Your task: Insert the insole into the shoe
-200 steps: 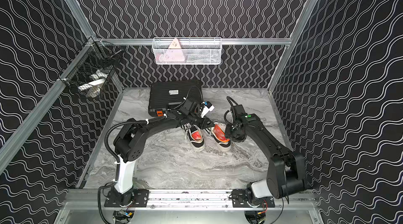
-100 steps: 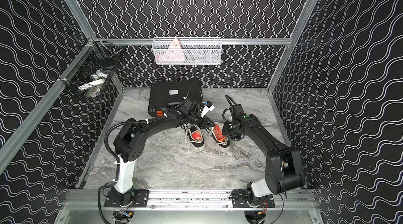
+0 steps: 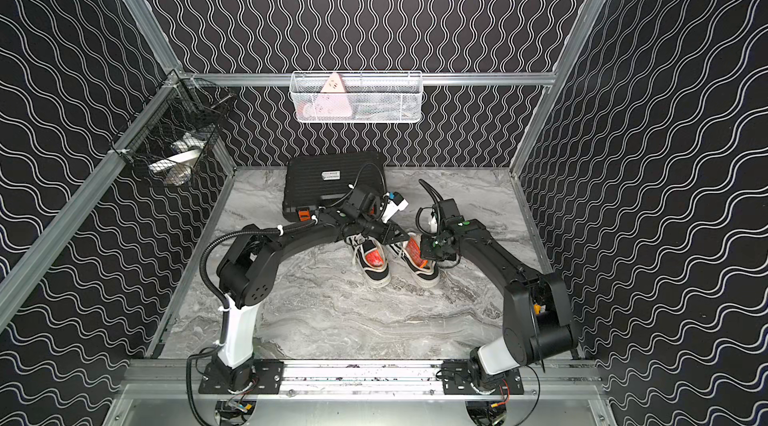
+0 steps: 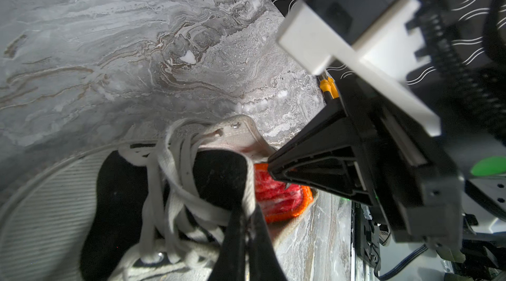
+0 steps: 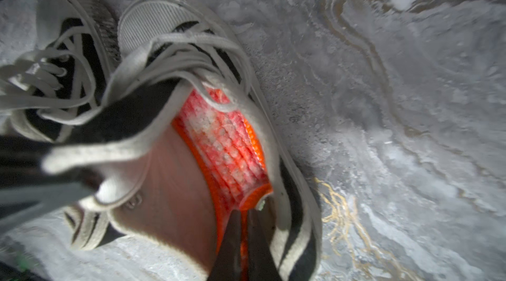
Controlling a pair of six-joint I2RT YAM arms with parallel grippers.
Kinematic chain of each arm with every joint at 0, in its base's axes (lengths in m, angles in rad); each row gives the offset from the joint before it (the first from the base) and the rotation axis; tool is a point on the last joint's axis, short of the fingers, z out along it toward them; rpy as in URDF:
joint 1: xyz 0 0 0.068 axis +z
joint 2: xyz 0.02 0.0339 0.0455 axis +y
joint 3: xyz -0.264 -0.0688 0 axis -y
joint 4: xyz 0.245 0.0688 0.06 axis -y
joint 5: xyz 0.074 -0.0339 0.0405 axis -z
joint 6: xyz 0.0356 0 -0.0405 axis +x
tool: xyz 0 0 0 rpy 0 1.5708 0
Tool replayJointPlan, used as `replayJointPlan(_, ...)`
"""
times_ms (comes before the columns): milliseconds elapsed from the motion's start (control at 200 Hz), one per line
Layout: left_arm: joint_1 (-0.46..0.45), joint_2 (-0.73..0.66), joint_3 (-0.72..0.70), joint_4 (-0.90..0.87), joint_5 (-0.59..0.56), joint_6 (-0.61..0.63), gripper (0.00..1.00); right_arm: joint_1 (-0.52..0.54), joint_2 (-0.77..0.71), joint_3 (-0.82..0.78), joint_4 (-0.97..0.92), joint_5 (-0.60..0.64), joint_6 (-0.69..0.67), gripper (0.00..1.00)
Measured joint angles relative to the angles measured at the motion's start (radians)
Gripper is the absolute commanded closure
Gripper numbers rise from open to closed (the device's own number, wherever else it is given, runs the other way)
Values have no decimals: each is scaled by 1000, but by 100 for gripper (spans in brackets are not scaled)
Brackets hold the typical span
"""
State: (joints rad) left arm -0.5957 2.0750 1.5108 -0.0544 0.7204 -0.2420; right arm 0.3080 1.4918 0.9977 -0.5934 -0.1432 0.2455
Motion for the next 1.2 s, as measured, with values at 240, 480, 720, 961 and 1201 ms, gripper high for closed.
replayJointPlan(240,10,0,-24,84,89,-73,100,97,-29,-101,95,101,-20,96)
replayJointPlan(480,25,-23,-53,121,113,-106,100,169,37,-56,89,216,5,96)
replayJointPlan(720,58,-38,-72,113,86,-120,100,162,-20,-83,20,311,102,85)
replayJointPlan(961,58,-18,-31,89,67,-88,100,157,31,2,-116,396,188,44)
replayJointPlan(1201,53,-16,-24,76,59,-70,100,154,-6,122,-187,448,217,33)
